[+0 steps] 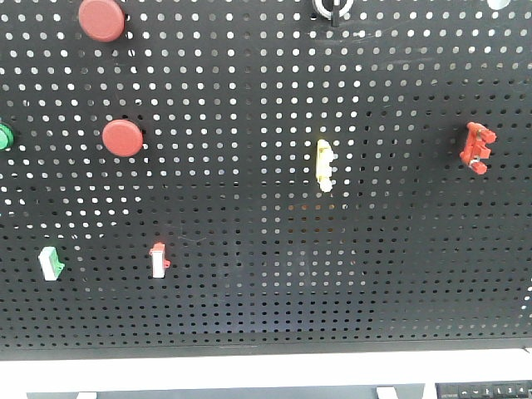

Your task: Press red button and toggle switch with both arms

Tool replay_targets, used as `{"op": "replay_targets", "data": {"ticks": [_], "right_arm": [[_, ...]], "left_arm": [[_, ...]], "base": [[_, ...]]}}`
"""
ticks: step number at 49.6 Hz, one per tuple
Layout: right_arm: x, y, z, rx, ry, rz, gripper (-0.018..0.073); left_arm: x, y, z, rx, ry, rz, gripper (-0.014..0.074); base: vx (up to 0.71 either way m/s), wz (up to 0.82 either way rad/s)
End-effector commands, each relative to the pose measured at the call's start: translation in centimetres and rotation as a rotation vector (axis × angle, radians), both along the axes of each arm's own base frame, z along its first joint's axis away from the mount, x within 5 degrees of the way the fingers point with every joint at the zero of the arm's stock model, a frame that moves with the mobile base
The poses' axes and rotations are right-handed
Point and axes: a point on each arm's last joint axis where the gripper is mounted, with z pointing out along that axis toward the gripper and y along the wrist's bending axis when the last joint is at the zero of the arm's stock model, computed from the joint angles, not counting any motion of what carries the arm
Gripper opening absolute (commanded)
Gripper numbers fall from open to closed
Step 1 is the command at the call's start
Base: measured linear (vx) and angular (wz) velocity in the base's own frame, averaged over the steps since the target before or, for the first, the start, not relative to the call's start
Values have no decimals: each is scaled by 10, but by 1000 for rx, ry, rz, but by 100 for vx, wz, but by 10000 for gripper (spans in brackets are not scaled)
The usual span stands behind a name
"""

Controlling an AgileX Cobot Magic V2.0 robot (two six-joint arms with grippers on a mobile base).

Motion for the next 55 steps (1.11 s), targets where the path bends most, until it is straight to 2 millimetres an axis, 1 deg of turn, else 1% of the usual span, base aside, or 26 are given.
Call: {"op": "replay_targets", "data": {"ticks": [1,7,16,21,26,31,39,47,55], "right_arm": [[0,-1,15,-5,-104,-5,-3],[3,0,14,-5,-96,-5,-3],[3,0,14,-5,-95,-5,-3],[3,0,14,-5,-95,-5,-3],[3,0,14,-5,-95,-5,-3],[3,0,14,-5,-96,-5,-3],[3,0,14,-5,-96,-5,-3],[3,0,14,-5,-96,-5,-3],[3,0,14,-5,-96,-5,-3]], "left_arm": [[2,-9,25,-17,-150,-59,1],[14,-30,39,31,-147,-167,1],[44,-68,64,32,-165,-312,1],[64,-86,73,29,-164,-357,1],[80,-100,76,27,-155,-382,1],[95,-106,80,26,-156,-382,1],[111,-114,82,24,-162,-381,1],[128,-122,75,27,-151,-381,1],[136,-125,69,28,-144,-381,1]], "base": [[0,0],[0,0],[0,0],[0,0],[0,0],[0,0],[0,0],[0,0],[0,0]]}}
